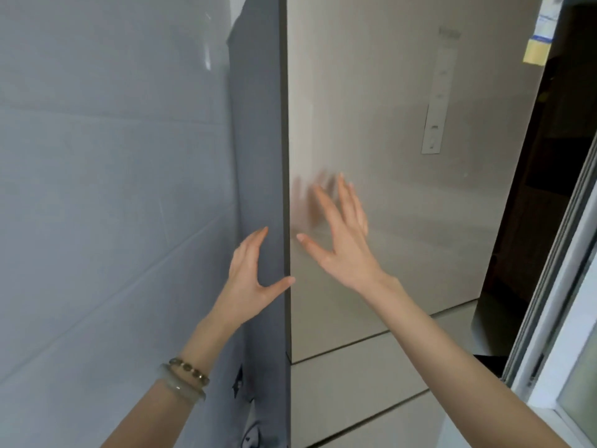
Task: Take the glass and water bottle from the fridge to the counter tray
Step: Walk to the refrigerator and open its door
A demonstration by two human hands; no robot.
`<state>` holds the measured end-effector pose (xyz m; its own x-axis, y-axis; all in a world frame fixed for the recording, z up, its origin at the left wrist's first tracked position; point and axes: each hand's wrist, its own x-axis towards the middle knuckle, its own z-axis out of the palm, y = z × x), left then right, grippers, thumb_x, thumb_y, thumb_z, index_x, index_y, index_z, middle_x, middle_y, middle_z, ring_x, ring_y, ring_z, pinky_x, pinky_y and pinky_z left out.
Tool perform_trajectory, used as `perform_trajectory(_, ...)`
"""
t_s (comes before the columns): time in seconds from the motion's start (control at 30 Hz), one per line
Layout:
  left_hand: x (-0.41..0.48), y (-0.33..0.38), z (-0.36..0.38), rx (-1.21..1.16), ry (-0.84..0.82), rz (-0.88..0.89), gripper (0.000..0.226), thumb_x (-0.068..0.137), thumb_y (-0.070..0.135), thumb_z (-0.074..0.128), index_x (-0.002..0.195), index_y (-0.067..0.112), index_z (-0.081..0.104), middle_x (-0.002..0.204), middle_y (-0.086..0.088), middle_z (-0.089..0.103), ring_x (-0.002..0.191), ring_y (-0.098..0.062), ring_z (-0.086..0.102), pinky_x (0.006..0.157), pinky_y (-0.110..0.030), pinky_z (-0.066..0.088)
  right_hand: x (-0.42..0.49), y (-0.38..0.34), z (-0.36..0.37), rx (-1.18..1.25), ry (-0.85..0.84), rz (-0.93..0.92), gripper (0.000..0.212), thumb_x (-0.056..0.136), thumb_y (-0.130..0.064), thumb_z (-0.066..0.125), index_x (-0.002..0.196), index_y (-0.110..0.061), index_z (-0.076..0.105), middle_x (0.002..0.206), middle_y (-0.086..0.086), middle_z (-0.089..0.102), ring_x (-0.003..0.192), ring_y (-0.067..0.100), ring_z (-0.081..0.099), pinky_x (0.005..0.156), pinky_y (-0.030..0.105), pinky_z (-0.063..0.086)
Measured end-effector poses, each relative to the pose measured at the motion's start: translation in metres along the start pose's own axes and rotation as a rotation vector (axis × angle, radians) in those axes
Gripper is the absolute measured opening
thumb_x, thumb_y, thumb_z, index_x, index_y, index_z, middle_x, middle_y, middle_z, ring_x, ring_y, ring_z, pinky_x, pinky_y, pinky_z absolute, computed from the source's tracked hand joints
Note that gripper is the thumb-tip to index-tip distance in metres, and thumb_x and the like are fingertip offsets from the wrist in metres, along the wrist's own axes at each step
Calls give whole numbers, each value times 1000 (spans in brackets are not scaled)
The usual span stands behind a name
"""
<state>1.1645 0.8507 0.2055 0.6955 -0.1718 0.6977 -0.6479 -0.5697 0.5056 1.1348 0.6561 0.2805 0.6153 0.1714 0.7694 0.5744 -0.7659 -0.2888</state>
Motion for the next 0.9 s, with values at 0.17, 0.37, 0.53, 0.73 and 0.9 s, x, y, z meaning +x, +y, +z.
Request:
perform_trajectory(0.17, 4, -9, 15, 133, -95, 24, 96, 79, 68, 55, 154, 23, 16, 159, 3, 19, 146, -14, 15, 119, -40, 16, 11, 1, 10, -118, -93, 13, 75, 91, -48, 52, 152, -32, 10, 161, 9, -10, 148, 26, -12, 118, 47, 2)
perform_trajectory(0.37, 2, -7, 25, 45, -121, 9, 88, 83, 64, 54, 154, 27, 18, 156, 11, 20, 143, -7, 16, 119, -36, 18, 8, 6, 10, -116, -104, 13, 73, 93, -48, 49, 152, -34, 9, 161, 6, -13, 147, 23, -15, 118, 46, -1)
perform_trajectory(0.53, 3, -5, 28, -48, -93, -30, 80, 86, 41, 69, 150, 18, 27, 154, 6, 25, 142, -7, 19, 117, -32, 20, 8, 3, 10, -111, -120, 32, 75, 92, -48, 50, 152, -34, 7, 161, 6, -14, 147, 24, -15, 118, 46, -1)
perform_trajectory(0.73, 6, -5, 27, -136, -157, -55, 83, 83, 21, 75, 149, 12, 27, 152, -3, 30, 143, -18, 27, 116, -47, 29, 6, -2, 9, -109, -158, 68, 75, 93, -50, 48, 151, -38, 2, 160, 4, -19, 146, 24, -19, 116, 46, -6)
perform_trajectory(0.9, 6, -7, 21, -165, -201, -48, 88, 80, 22, 78, 151, 16, 24, 155, -1, 24, 145, -17, 24, 116, -51, 29, 4, -5, 3, -117, -209, 76, 76, 92, -51, 48, 150, -40, 1, 159, 4, -21, 146, 24, -19, 116, 47, -5)
